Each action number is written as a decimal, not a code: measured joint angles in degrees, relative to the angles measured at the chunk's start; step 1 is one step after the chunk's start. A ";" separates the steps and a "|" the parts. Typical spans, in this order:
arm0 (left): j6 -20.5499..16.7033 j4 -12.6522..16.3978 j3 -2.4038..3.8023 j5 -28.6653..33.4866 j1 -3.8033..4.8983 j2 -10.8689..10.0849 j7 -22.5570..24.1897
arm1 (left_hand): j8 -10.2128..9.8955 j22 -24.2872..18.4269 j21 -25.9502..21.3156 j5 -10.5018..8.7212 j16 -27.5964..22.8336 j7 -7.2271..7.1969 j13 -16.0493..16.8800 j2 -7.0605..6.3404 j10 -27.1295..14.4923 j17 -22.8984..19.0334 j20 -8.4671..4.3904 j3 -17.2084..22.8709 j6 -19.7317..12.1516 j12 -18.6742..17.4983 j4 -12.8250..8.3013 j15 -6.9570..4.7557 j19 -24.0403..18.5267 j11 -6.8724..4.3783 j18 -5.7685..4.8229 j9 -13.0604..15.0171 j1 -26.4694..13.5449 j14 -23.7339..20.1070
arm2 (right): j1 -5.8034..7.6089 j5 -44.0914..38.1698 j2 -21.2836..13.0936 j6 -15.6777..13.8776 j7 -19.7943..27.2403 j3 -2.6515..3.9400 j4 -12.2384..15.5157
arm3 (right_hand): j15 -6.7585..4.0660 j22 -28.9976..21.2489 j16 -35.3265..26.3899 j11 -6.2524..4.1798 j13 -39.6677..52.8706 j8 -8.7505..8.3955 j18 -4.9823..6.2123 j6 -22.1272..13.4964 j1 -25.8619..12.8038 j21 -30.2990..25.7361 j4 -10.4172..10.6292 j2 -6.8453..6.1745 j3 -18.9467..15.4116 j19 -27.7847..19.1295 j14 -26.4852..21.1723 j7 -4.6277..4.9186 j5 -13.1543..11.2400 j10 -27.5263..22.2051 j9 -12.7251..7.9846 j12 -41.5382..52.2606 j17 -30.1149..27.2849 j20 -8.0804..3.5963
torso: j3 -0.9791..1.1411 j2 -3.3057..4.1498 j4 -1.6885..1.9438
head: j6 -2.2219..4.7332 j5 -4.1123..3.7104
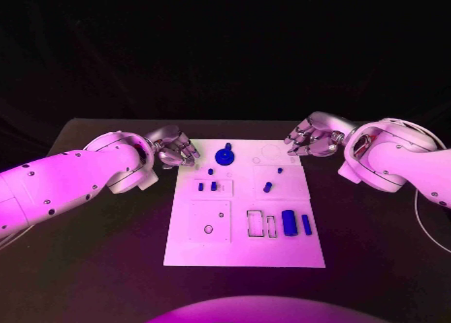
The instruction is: Assemble the parts on the task board
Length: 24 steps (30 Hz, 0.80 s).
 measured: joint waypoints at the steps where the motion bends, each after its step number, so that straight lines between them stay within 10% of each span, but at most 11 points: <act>1: -1.26 0.47 -0.09 3.72 0.01 -0.49 1.50 | 0.05 -1.77 -2.81 0.00 -1.68 -0.16 0.12 0.20 0.38 -2.60 -0.09 -0.14 0.30 0.46 0.14 -0.10 -1.35 -0.22 0.59 0.00 -0.15 -1.26 | 0.00 -1.86 0.05 0.30 -0.20 -0.06 0.03 | 0.00 -0.12 0.00 -0.01 -1.36 0.00 0.00 0.51 0.17 0.00 -0.04 -0.17 0.58 0.00 0.00 -0.10 -0.25 0.40 0.00 -0.70 0.00 0.00 | -0.01 0.02 0.00 | 0.07 -0.10; 13: -7.77 6.02 -1.22 54.73 -0.36 -5.91 18.14 | 0.04 -13.73 -21.56 0.00 -11.31 -0.17 0.70 1.34 -0.02 -17.92 0.23 -5.27 0.24 3.11 3.33 0.26 -10.21 -0.27 2.59 -0.49 -3.64 -9.37 | -2.67 -22.62 2.68 2.92 -2.81 -0.89 -0.74 | -1.55 -2.80 -0.34 -0.82 -10.75 -0.69 0.89 2.29 0.36 -1.88 0.22 -2.19 6.34 0.02 -0.32 -1.27 -4.20 1.61 0.00 -5.14 0.04 -1.27 | -0.15 0.07 0.19 | 1.08 -2.45; 24: -7.77 10.68 -1.32 70.18 -0.66 -7.56 23.19 | 0.27 -14.38 -22.34 0.00 -11.74 -0.09 0.85 1.57 -0.09 -19.12 0.23 -6.04 0.16 3.77 3.09 0.23 -10.21 -0.19 2.58 -0.49 -3.86 -9.83 | -4.05 -28.63 5.17 4.17 -3.51 -0.95 -1.73 | -1.75 -3.40 -1.50 -0.81 -13.78 -0.68 0.89 2.29 -0.33 -2.55 0.34 -3.31 8.67 0.22 -0.12 -1.27 -4.21 1.60 0.00 -6.09 -0.58 -1.47 | -0.32 0.16 0.13 | 1.09 -2.43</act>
